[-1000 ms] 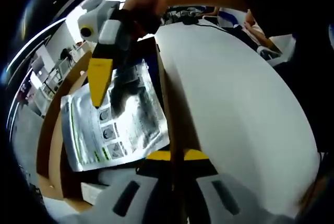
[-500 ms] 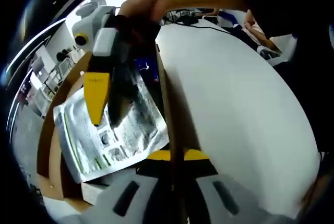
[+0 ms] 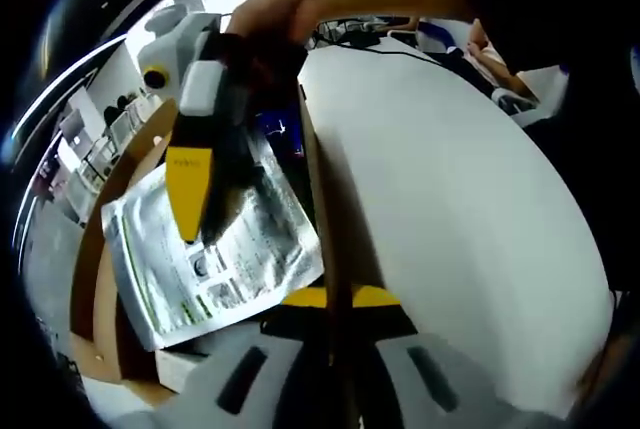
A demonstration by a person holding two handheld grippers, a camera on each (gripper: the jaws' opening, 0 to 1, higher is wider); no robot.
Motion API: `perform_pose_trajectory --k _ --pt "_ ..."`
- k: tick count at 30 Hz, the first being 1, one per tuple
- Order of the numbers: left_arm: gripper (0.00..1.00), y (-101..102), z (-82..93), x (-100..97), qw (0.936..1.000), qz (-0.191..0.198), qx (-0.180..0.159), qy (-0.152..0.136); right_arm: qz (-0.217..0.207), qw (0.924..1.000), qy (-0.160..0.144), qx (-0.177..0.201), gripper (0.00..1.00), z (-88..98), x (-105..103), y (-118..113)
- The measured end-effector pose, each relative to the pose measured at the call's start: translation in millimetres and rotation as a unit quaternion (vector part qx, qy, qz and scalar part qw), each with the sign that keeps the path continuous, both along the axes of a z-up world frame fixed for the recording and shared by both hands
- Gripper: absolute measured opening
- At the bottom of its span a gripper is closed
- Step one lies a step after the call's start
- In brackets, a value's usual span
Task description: Operate the shoe box by opening the lid, removing the specified soft item, and placing it in the target area until the item is outside and the box remains undamaged.
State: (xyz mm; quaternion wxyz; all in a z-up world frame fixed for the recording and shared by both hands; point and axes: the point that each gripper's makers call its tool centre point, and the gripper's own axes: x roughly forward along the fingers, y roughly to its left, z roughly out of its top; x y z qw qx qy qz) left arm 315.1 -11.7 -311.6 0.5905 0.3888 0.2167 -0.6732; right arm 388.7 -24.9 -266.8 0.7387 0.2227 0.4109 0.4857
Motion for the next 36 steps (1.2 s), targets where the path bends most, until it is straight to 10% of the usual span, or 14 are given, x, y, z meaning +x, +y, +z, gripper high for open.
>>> perform_pose_trajectory --k 36 --pt "0.03 -0.7 -2.7 3.2 1.0000 0.001 -0.003 0.002 -0.009 0.9999 -0.010 -0.002 0.02 8.7 -3.4 -1.4"
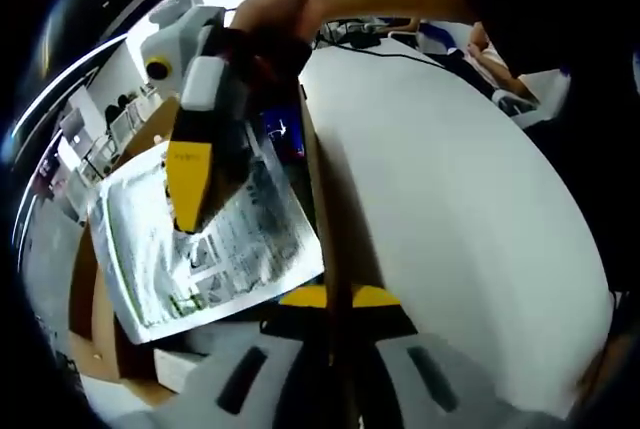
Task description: Operate the shoe box by opening the lid, removing the specified soft item, and placing it in the target area until the item is outside and the box remains undamaged.
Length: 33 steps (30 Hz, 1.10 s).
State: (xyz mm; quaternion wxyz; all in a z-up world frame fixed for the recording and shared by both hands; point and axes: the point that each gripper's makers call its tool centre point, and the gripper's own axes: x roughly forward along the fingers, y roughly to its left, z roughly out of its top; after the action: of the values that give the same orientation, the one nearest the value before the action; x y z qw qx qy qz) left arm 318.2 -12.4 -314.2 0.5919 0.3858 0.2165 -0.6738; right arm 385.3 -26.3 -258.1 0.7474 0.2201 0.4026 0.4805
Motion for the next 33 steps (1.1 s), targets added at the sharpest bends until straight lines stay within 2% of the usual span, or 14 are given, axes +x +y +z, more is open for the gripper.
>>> perform_pose_trajectory --k 10,15,18,26,33 --pt "0.03 0.5 0.4 -1.8 1.0000 0.001 -0.001 0.001 -0.019 0.9997 -0.015 0.000 0.02 10.2 5.5 -13.0" --pt "0.03 0.5 0.4 -2.8 1.0000 0.001 -0.001 0.001 -0.032 0.9990 -0.030 0.005 0.02 21.1 9.8 -23.5" --pt "0.03 0.6 0.4 -3.4 1.0000 0.002 0.000 0.001 -0.040 0.9984 -0.039 0.008 0.02 26.0 4.3 -25.0" --pt "0.03 0.7 0.3 -3.4 1.0000 0.005 0.000 0.005 -0.058 0.9968 -0.051 0.020 0.02 39.0 8.9 -42.9" --pt "0.03 0.7 0.1 -3.0 1.0000 0.005 0.001 0.005 -0.075 0.9948 -0.061 0.031 0.01 49.8 0.2 -53.4"
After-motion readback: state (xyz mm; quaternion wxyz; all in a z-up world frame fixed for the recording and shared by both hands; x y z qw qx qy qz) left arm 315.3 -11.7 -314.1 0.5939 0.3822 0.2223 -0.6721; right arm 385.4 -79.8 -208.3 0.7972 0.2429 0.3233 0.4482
